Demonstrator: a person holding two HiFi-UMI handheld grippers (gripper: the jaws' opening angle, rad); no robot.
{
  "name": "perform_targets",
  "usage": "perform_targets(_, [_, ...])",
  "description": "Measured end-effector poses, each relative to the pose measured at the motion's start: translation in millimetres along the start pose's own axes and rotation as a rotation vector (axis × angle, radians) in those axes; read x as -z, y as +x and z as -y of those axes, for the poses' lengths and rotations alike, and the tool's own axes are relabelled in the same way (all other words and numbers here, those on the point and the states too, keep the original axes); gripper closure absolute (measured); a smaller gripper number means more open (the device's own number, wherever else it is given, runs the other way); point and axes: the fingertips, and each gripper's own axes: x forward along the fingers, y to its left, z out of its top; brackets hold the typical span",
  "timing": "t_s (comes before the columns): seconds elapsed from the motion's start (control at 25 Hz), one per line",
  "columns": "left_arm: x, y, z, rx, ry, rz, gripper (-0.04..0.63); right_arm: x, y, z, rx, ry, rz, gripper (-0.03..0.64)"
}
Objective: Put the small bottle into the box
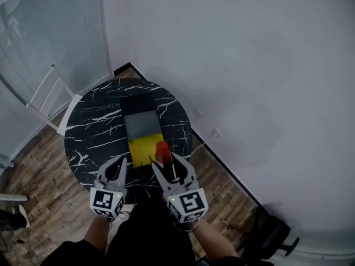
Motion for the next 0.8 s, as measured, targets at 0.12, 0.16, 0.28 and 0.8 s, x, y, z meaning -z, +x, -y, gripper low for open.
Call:
perform_targets(0.12, [12.7,13.3,-6.0,-0.001,-0.015,-0.023,0.597,14.1,17.2,4.4,-0.011,0.026,-0.031,0.405])
perform_targets(0.16, [16.8,17.3,-7.9,-0.002,-0.021,-0.032,0.597,18.0,22.5,6.2,-0.016,0.032,-0.042,0.405])
perform_targets(0.28, [27.4,29.7,-13.9,-0.002,-0.037,-0.061,0.597,27.8,37.3,12.8,-0.031,0.045,-0.073,0.405])
perform_targets(0.8, [70.8,88.5,-34.6,-0.041,-0.074,-0.203,0.597,94.2,87.7,58.7,-0.073,0.119,-0.246,0.405])
